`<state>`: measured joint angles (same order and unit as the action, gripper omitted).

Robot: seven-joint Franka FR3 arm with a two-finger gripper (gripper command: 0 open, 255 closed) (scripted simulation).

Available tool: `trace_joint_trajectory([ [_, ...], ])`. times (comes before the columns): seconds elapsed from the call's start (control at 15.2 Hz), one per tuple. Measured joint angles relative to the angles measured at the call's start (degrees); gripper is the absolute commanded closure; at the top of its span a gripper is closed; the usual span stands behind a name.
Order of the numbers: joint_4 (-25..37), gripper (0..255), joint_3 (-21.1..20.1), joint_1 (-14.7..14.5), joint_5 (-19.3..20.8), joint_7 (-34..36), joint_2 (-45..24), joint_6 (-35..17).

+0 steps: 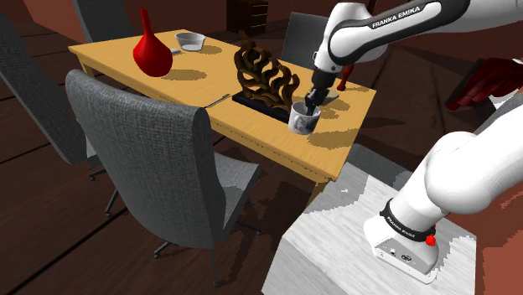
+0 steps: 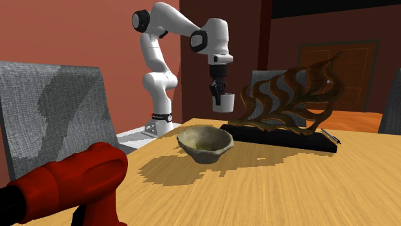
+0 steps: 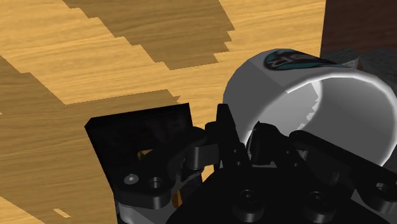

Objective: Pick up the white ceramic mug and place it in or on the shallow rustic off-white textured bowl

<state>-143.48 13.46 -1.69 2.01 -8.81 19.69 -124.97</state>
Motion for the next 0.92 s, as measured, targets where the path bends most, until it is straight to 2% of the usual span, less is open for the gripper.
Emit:
trace_joint_trajectory([
  [0.92, 7.8, 255, -0.9, 0.1, 0.4, 0.8, 4.0, 11.8],
])
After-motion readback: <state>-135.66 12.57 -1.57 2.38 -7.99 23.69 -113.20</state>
